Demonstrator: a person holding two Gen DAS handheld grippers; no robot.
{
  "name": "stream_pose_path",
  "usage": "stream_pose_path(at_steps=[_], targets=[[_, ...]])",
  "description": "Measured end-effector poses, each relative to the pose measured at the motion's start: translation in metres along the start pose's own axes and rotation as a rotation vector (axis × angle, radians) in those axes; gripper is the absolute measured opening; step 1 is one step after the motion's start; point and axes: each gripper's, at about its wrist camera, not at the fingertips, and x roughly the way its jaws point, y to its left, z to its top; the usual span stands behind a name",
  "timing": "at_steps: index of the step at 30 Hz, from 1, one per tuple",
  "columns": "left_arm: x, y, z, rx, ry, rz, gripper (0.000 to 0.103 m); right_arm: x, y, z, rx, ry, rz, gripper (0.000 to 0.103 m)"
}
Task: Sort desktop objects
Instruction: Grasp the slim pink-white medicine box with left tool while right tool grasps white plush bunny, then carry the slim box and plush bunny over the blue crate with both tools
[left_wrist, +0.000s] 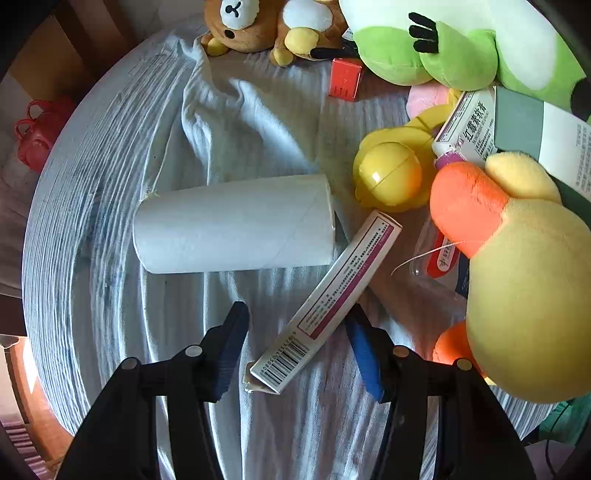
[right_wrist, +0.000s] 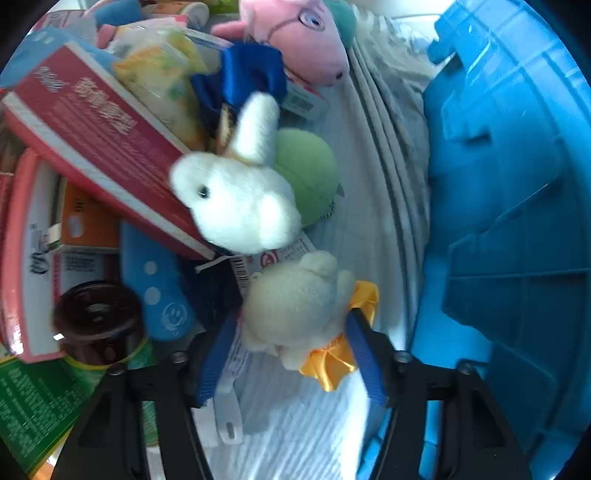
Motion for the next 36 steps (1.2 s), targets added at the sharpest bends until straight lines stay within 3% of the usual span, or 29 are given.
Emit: stream_pose_path(at_steps=[1,2,3,6,9,15,23,28,36], targets=[[0.000,-0.001,0.001,0.001,-0.005,-0.003,0.054,0.002,-0.001,0.000,-0.001,-0.003,-0.014,0.051],[0.000,-0.004,0.002,0.006,-0.011,-0.009,0.046,0.002,0.000,-0.001,-0.007,-0.012,-0.020,0.050],[-0.001,-0.006,0.002,0.006,-0.014,-0.019,0.033,0.002,0.002,-0.002,-0.016,-0.018,-0.027,0.047],[-0.005,-0.015,0.000,0.023,-0.024,-0.013,0.019,-0.006,0.010,-0.005,-0.044,-0.032,-0.052,0.042],[-0.019,-0.017,-0.002,0.013,-0.050,-0.013,0.018,-0.021,0.017,-0.009,-0.062,-0.051,-0.065,0.034],[-0.078,-0.005,0.002,-0.035,-0.170,0.004,0.018,-0.064,0.020,-0.013,-0.038,-0.109,-0.037,0.034],[-0.158,-0.004,0.027,-0.034,-0.339,0.018,0.018,-0.165,0.023,-0.026,0.038,-0.271,0.170,0.034],[-0.201,-0.044,0.057,0.035,-0.424,-0.011,0.018,-0.225,0.026,-0.034,0.044,-0.380,0.223,0.034],[-0.264,-0.152,0.089,0.190,-0.520,-0.087,0.018,-0.294,-0.019,-0.054,0.086,-0.516,0.281,0.034]])
